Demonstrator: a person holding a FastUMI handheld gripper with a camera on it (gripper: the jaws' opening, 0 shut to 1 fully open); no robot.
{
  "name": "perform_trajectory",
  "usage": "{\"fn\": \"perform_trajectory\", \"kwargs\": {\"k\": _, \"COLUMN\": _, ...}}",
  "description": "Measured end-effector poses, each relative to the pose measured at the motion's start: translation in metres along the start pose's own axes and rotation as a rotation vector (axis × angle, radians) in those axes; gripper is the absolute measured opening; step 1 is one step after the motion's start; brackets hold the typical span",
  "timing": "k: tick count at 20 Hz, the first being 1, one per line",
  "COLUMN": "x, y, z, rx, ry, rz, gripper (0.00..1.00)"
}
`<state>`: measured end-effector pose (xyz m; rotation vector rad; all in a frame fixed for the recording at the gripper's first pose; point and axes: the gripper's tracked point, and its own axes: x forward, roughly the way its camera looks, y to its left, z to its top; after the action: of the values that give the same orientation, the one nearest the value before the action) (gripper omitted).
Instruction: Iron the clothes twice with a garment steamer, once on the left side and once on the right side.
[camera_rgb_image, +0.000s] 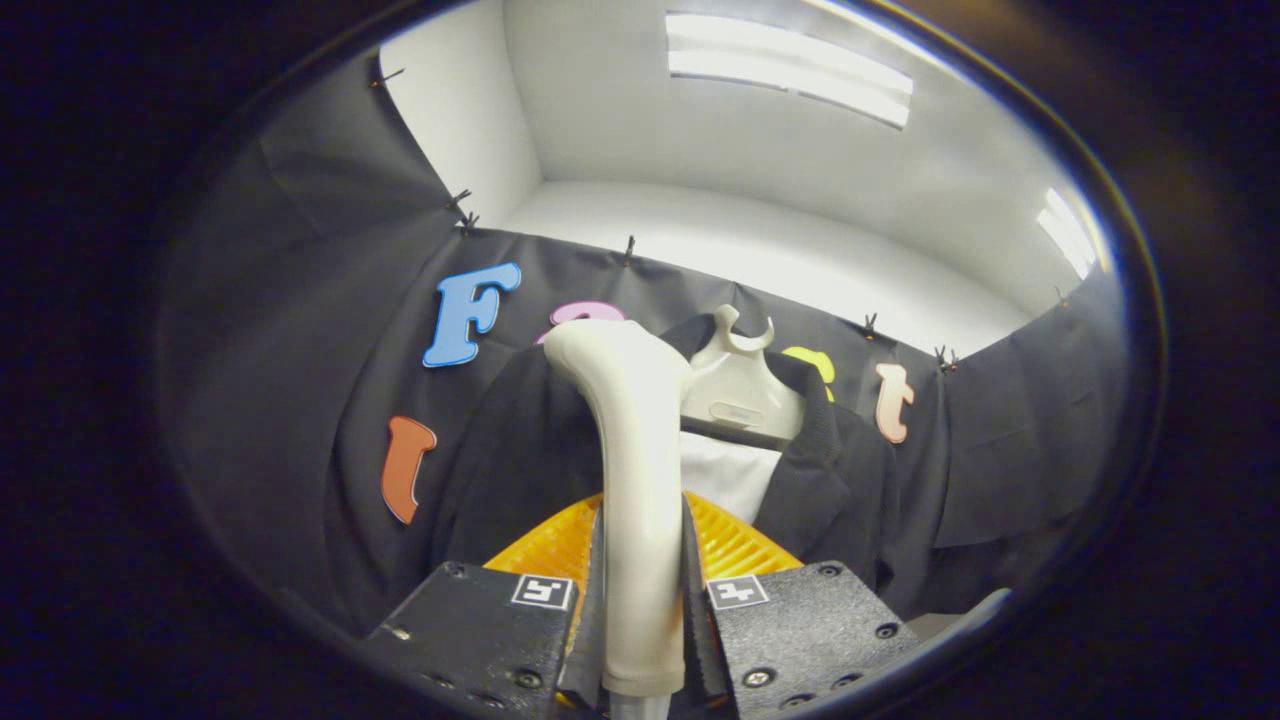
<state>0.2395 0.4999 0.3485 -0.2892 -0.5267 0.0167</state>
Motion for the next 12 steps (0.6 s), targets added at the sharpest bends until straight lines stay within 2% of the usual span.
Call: {"fn": "perform_trajectory", "kwargs": {"k": 12, "x": -0.051, "y": 0.002, "z": -0.087, "rx": -0.032, "ry": 0.118, "rz": 0.04, "gripper": 0.35}}
